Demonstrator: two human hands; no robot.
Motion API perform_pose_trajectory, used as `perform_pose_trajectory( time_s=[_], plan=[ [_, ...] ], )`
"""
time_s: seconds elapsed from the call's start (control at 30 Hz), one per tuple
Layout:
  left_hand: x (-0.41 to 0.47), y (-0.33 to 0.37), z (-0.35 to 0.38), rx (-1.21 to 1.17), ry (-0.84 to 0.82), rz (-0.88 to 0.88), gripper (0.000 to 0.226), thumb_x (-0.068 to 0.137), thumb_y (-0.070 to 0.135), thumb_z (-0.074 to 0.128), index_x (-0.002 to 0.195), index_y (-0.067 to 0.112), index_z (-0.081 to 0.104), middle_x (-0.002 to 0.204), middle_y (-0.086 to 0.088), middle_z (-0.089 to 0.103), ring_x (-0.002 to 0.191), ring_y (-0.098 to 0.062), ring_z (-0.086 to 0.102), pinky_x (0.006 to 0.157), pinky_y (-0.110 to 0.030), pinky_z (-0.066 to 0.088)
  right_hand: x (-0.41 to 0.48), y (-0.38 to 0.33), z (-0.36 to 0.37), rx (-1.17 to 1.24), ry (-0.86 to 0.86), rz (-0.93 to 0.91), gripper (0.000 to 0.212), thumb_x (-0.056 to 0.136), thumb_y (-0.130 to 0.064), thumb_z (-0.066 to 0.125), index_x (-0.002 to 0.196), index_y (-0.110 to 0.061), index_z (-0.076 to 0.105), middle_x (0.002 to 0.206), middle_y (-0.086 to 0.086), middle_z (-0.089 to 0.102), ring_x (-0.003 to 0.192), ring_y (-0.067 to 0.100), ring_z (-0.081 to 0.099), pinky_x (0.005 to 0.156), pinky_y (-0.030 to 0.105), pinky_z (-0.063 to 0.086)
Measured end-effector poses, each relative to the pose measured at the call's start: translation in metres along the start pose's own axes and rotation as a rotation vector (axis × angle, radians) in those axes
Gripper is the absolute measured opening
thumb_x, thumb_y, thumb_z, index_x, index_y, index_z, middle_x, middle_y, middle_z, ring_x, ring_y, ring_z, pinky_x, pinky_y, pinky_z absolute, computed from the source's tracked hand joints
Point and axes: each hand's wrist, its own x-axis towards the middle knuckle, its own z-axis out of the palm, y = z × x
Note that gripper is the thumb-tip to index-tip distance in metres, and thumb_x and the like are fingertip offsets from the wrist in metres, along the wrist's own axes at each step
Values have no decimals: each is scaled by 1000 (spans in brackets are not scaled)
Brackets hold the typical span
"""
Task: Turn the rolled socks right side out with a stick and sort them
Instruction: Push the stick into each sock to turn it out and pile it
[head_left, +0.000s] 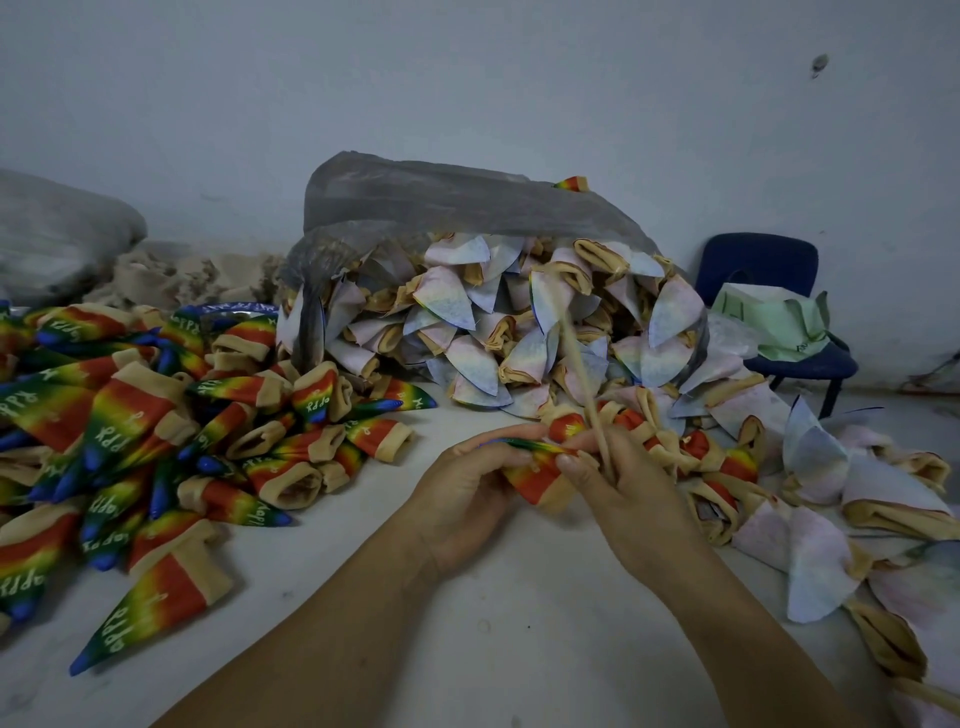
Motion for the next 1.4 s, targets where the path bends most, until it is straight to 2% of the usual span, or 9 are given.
perform_pose_trajectory(
  time_s=[0.23, 0.4, 0.5, 0.67, 0.87, 0.97, 1.13, 1.3, 1.4],
  plan=[
    [2, 0, -1, -78, 26, -45, 27, 75, 8, 64, 97, 8, 79, 105, -14, 75, 95, -24, 73, 77, -33, 59, 0, 7, -2, -86, 2, 0, 32, 91, -35, 58, 74, -7, 55, 60, -8, 42, 55, 0, 42, 53, 12, 33],
    [-4, -7, 5, 142, -42, -107, 41, 86, 27, 69, 123, 9, 68, 123, -11, 69, 111, -19, 67, 90, -28, 55, 0, 7, 1, 1, 31, -7, 29, 92, -28, 57, 66, -20, 49, 58, -17, 48, 56, -3, 45, 55, 8, 35],
    [-6, -12, 10, 345, 15, -108, 40, 80, 34, 73, 116, 17, 72, 113, -4, 73, 97, -10, 67, 86, -22, 54, 0, 8, 1, 36, 63, 24, 27, 93, -30, 55, 71, -17, 54, 61, -8, 47, 55, -3, 45, 54, 8, 36],
    [-6, -6, 12, 642, 81, -14, 16, 98, 39, 55, 100, 28, 67, 65, 27, 64, 57, 13, 56, 54, -3, 40, -3, 9, 3, 53, 80, 98, 35, 93, -42, 48, 70, -18, 60, 56, -8, 53, 55, -7, 50, 52, 5, 36],
    [-11, -3, 11, 848, -42, -12, 15, 98, 42, 56, 105, 35, 68, 96, 23, 72, 88, 8, 65, 76, -10, 45, -1, 6, -2, 284, 79, 266, 41, 72, -67, 48, 80, -30, 65, 63, -21, 65, 59, -9, 59, 50, 11, 42],
    [-12, -9, 15, 921, -158, -37, 8, 97, 37, 60, 96, 36, 68, 88, 19, 71, 82, 4, 62, 75, -13, 46, -1, 4, 2, 381, -4, 281, 20, 77, -53, 60, 81, -35, 68, 73, -19, 69, 65, -7, 63, 48, 6, 43],
    [-11, -8, 16, 868, -77, -14, 20, 90, 42, 68, 78, 26, 69, 69, 8, 57, 63, -3, 47, 59, -16, 38, 1, 10, 7, 562, 100, 377, 26, 80, -48, 62, 99, -30, 67, 93, 0, 73, 89, 18, 69, 78, 38, 57],
    [-13, -7, 27, 873, -67, -9, 42, 76, 67, 54, 67, 27, 66, 61, 13, 58, 60, -3, 47, 57, -14, 37, 2, 7, 10, 688, 227, 374, 16, 78, -48, 60, 86, -38, 70, 85, 0, 74, 79, 18, 71, 65, 34, 54],
    [-16, -8, 27, 803, -82, 5, 41, 88, 60, 49, 69, 27, 65, 61, 16, 59, 60, 2, 50, 64, -14, 39, 3, 8, 11, 642, 239, 370, 15, 84, -46, 58, 84, -36, 69, 79, -3, 74, 72, 13, 71, 61, 29, 52]
  ],
)
